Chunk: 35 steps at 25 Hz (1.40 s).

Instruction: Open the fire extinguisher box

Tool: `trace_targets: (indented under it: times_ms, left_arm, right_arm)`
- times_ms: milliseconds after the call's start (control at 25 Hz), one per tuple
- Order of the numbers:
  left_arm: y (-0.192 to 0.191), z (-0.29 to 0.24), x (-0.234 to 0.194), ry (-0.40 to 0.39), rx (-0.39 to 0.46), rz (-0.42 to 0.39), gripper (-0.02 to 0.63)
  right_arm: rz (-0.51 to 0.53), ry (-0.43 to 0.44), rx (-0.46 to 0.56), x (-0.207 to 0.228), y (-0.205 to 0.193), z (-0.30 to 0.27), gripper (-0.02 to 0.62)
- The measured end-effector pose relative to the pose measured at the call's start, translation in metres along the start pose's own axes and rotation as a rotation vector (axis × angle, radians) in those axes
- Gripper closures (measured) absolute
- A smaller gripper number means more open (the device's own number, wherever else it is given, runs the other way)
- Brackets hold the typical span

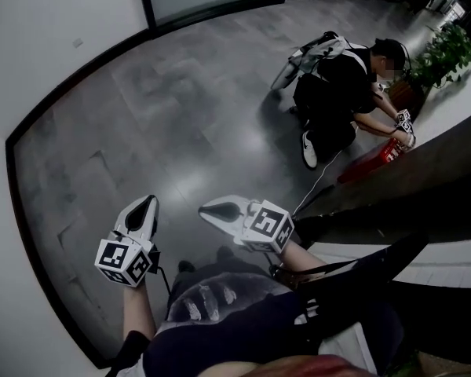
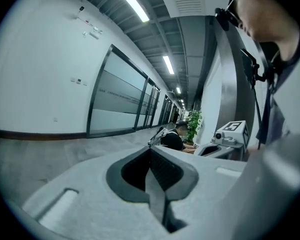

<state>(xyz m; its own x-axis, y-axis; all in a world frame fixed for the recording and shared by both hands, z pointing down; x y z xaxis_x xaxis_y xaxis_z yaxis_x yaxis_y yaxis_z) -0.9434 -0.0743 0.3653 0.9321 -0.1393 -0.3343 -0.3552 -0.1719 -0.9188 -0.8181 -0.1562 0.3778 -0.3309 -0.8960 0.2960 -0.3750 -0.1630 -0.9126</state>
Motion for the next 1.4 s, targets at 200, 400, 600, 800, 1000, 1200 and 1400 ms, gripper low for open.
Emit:
trace_targets:
  times_ms: [200, 400, 600, 800, 1000, 1200, 1400]
  left_arm:
    - [-0.005, 0.027, -0.041, 0.078, 0.015, 0.012, 0.604]
    - [0.006, 0.056, -0.100, 0.110, 0.033, -0.015, 0.604]
    - [0.009, 0.079, -0.157, 0.100, 0.038, 0.027, 0.604]
    - [0.004, 0.074, -0.197, 0.060, 0.032, 0.053, 0.604]
    - [0.004, 0.065, -0.213, 0.035, -0.005, 0.018, 0.604]
    - [0.014, 0.036, -0.216, 0.054, 0.027, 0.014, 0.604]
    - [0.031, -0.024, -0.187, 0.066, -0.013, 0.011, 0.604]
  right_arm:
    - [0.019, 0.050, -0.002, 0.002, 0.013, -0.041, 0.594]
    - [0.036, 0.041, -0.018, -0.003, 0.027, -0.100, 0.594]
    - [0.020, 0.048, -0.047, -0.017, 0.034, -0.153, 0.594]
    - [0.018, 0.032, -0.070, -0.012, 0.040, -0.196, 0.594]
    - [-0.037, 0.015, -0.065, 0.004, 0.040, -0.211, 0.594]
    - [-0.153, -0.012, -0.050, 0.059, 0.036, -0.198, 0.594]
    - [-0.207, 0.042, -0.047, 0.117, 0.049, -0.183, 0.595]
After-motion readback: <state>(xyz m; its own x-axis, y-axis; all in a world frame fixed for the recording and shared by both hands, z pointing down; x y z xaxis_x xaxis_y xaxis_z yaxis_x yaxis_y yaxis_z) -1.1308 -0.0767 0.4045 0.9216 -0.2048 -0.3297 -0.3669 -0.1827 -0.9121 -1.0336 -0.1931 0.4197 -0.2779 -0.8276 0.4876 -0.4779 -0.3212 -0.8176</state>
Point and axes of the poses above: the fingertips, and each gripper's own axes: z backward along the fingers, x to its right, y out of its top, the point moved 4 cm from there along z, backward along the fingers, and after that the axes turned 3 degrees about x, right-handed, at the moved point
